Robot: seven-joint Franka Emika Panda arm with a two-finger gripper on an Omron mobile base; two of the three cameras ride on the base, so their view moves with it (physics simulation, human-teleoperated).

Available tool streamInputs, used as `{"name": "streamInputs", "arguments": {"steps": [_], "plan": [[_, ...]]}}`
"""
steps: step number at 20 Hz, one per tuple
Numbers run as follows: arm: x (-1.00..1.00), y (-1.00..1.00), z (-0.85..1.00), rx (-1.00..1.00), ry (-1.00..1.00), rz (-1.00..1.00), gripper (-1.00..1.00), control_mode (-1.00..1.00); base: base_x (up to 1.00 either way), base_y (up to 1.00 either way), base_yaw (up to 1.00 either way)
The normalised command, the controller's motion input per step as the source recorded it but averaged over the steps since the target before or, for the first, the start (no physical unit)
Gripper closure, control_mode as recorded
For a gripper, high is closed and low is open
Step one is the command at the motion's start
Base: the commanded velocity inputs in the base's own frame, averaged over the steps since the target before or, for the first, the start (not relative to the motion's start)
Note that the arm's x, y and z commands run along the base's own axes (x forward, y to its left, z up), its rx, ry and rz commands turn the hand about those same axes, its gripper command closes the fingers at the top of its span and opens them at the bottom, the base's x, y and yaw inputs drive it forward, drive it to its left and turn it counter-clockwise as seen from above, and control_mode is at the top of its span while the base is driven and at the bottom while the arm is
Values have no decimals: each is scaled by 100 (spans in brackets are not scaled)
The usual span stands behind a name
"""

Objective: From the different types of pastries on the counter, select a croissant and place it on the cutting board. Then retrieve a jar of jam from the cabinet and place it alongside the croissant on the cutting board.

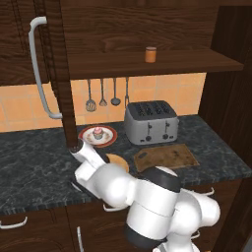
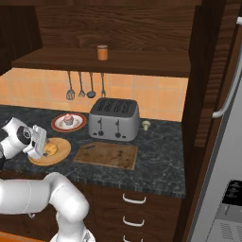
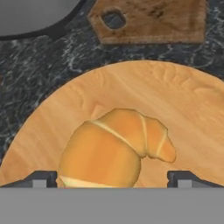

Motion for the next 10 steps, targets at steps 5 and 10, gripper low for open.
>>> {"name": "streamInputs", "arguments": {"steps": [5,10], "plan": [[34,-2,-26,0,6,0,-100,-100,0,0,0],[15,0,-72,0,9,0,100,-100,0,0,0]]}}
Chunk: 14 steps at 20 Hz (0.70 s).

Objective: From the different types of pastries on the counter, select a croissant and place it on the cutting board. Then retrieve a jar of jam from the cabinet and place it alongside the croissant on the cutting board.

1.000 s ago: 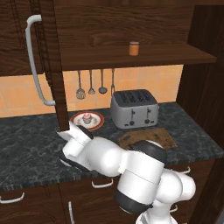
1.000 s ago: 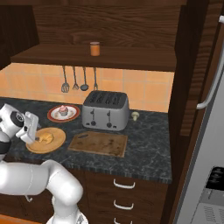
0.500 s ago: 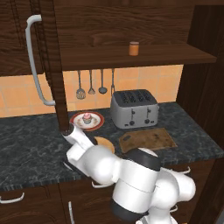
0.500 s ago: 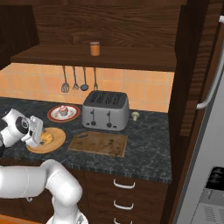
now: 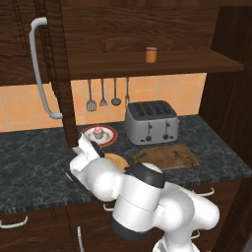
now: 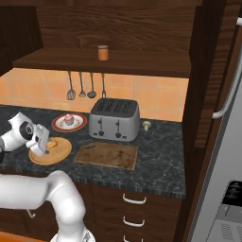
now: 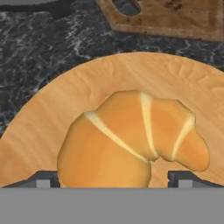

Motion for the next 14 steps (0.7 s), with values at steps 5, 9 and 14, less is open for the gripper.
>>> {"name": "streamInputs", "arguments": {"steps": [5,9,14], "plan": [[7,0,-2,0,4,0,100,-100,0,0,0],[10,-26,77,-3,3,0,100,-100,0,0,0],[0,-35,6,1,0,-1,100,-100,0,0,0]]}}
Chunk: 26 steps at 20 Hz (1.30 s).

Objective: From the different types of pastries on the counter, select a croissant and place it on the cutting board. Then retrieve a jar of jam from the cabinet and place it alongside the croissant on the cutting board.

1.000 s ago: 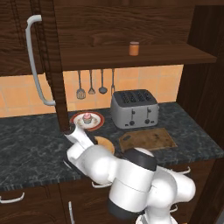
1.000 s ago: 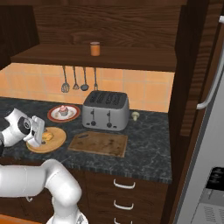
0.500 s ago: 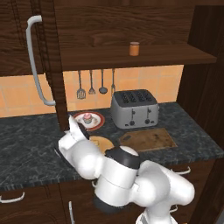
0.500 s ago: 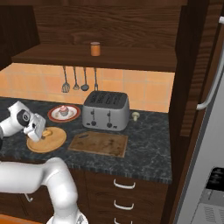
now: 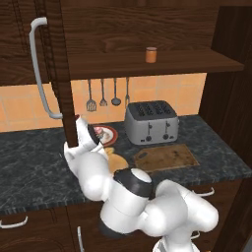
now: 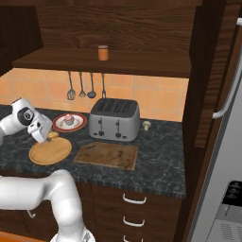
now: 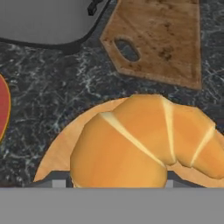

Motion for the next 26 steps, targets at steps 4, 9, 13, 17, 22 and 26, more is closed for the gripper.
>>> {"name": "streamInputs", "arguments": {"steps": [4,9,13,17,22,26], "plan": [[4,-100,0,5,0,0,100,-100,0,0,0],[0,-100,0,6,1,0,100,-100,0,0,0],[0,-100,0,9,2,0,100,-100,0,0,0],[-2,-50,0,3,0,0,100,-100,0,0,0],[0,-41,-4,0,6,-2,100,-100,0,0,0],[8,-92,-3,6,12,-1,100,-100,0,0,0]]}}
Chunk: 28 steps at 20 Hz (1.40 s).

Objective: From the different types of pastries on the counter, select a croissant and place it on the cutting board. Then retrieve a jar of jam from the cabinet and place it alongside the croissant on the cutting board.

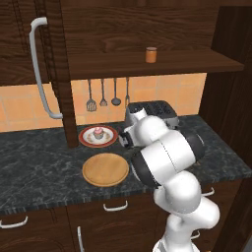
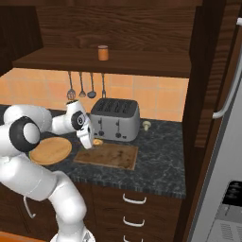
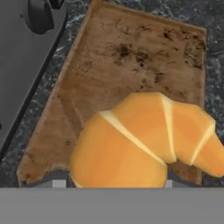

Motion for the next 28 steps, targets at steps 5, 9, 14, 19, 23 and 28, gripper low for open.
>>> {"name": "streamInputs", "arguments": {"steps": [5,9,14,19,23,28], "plan": [[2,-79,-2,7,12,0,100,-100,0,0,0],[0,-23,-3,1,0,0,100,-100,0,0,0],[4,-99,-1,10,1,0,100,-100,0,0,0],[0,-98,-1,11,3,-1,100,-100,0,0,0],[-67,-28,-9,2,3,-14,100,-100,0,0,0],[-57,-61,-1,5,6,-16,100,-100,0,0,0]]}}
